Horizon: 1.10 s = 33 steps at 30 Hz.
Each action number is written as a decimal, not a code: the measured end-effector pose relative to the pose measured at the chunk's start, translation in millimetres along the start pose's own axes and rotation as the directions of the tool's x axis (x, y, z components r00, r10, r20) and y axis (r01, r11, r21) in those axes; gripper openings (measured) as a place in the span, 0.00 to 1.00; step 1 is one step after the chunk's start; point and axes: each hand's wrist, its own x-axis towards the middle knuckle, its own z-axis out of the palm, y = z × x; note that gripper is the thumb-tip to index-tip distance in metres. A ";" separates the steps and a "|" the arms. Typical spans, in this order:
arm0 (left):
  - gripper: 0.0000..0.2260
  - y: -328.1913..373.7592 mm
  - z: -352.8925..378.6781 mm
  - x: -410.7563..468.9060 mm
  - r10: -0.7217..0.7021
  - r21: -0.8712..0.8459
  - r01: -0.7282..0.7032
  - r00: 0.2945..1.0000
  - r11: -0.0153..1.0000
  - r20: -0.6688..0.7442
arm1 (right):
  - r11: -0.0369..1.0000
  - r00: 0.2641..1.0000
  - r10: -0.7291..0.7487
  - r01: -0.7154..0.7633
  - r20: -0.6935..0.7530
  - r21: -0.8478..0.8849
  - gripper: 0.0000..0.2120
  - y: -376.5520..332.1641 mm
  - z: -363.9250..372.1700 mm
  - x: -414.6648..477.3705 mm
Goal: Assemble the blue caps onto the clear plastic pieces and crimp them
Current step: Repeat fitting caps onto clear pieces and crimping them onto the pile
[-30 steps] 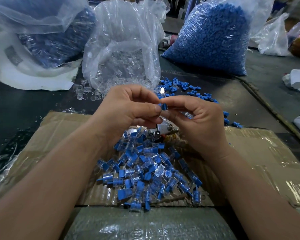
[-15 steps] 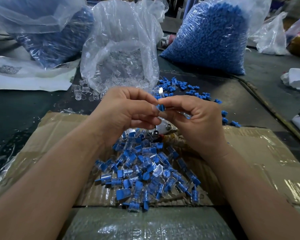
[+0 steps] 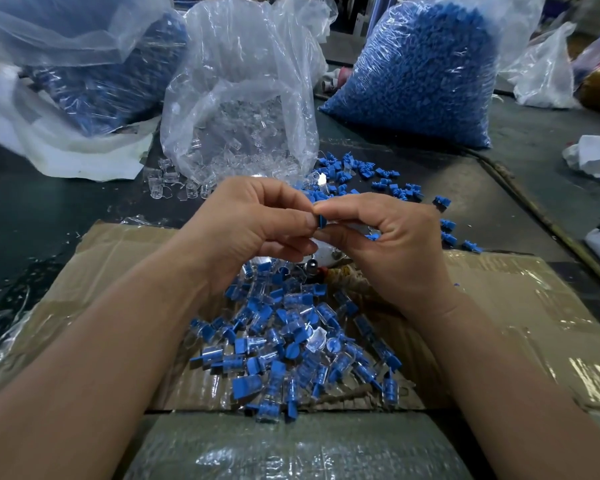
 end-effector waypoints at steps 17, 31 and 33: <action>0.07 -1.8 0.5 0.7 0.078 0.024 -0.078 0.997 0.997 -0.005 | 0.993 0.994 0.090 -0.085 0.056 -0.081 0.14 -0.8 -12.2 4.6; 0.03 -3.1 -5.7 5.5 0.097 -0.042 -0.102 0.989 0.994 -0.110 | 0.728 0.520 0.665 -0.286 0.537 -0.623 0.38 8.1 -46.4 5.7; 0.06 -3.4 -5.3 5.5 0.098 -0.041 -0.103 0.990 0.994 -0.105 | 0.727 0.535 0.661 -0.281 0.526 -0.627 0.36 6.7 -46.6 5.5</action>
